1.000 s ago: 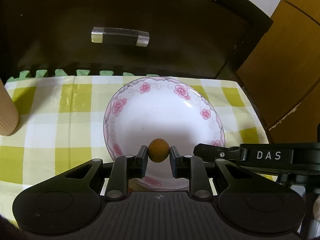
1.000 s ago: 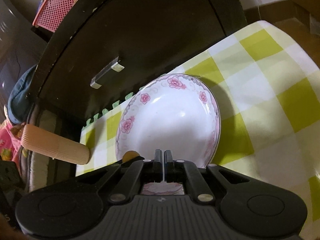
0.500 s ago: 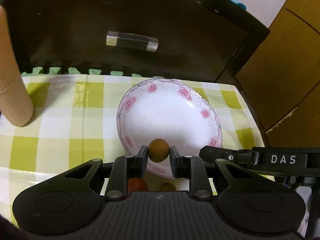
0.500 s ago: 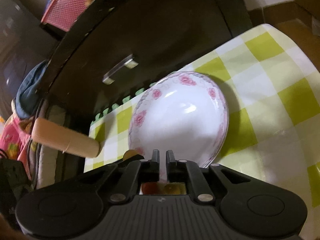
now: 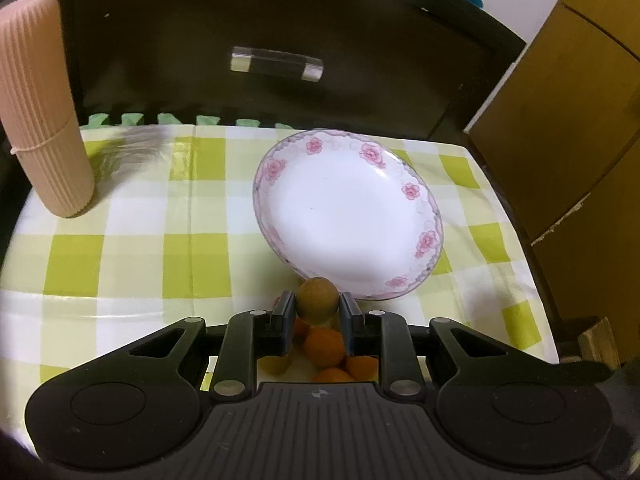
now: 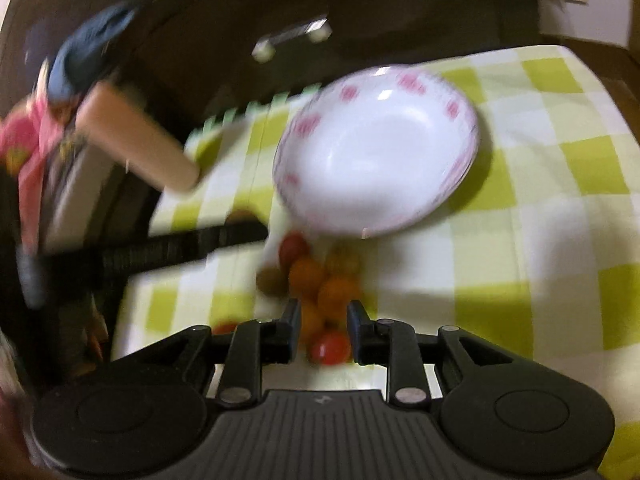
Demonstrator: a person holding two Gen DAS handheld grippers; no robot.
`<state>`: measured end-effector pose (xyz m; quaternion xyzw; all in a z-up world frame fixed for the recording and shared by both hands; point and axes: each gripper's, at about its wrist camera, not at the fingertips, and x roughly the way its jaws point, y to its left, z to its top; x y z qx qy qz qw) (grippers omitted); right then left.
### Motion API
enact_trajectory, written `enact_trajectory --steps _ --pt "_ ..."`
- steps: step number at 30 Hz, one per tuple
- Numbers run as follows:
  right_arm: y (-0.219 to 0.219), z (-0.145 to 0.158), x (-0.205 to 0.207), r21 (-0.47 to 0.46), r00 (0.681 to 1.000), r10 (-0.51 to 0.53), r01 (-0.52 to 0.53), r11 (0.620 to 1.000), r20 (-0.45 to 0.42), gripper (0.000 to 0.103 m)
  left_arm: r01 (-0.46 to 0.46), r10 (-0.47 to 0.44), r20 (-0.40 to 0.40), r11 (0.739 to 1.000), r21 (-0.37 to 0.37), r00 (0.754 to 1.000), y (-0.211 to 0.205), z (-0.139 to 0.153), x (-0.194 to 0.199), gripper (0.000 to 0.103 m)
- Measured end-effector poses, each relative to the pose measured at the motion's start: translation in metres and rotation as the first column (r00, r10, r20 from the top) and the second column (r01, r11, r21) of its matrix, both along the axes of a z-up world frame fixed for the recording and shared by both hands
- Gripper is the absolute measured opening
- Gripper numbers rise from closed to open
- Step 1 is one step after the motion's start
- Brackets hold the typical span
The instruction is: Organize fruits
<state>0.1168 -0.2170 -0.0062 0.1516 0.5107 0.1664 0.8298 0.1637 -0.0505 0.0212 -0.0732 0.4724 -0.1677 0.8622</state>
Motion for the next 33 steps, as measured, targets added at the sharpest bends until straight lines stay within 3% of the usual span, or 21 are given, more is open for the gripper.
enact_trajectory --steps 4,9,14,18,26,30,33 --pt "0.018 -0.011 -0.002 -0.063 0.997 0.076 -0.077 0.995 -0.017 0.024 0.018 -0.018 0.006 1.000 0.000 1.000 -0.005 0.000 0.000 0.031" --pt "0.026 -0.025 0.006 -0.140 0.996 0.086 -0.090 0.986 -0.031 0.025 0.030 -0.029 -0.003 1.000 0.009 1.000 -0.008 -0.006 0.002 0.031" --pt "0.026 -0.036 0.008 -0.100 0.995 0.080 -0.086 0.991 -0.064 0.026 0.027 -0.026 -0.024 0.999 0.024 0.999 -0.007 -0.013 0.005 0.031" --pt "0.029 -0.033 0.002 -0.123 0.995 0.091 -0.096 0.988 -0.046 0.026 0.040 -0.039 -0.031 0.998 0.044 0.999 -0.001 -0.012 0.003 0.034" --pt "0.014 -0.027 -0.006 -0.137 0.998 0.060 -0.063 0.989 -0.031 0.025 0.060 -0.053 -0.055 0.990 0.126 0.997 0.038 -0.011 -0.041 0.038" --pt "0.014 -0.020 -0.015 -0.138 0.998 0.057 -0.059 0.989 -0.020 0.025 0.074 -0.063 -0.095 0.991 0.109 0.994 0.040 -0.018 -0.050 0.038" --pt "0.022 -0.017 -0.021 -0.138 0.998 0.067 -0.068 0.988 -0.013 0.025 0.135 -0.128 -0.066 0.983 0.122 0.990 0.023 -0.017 -0.053 0.049"
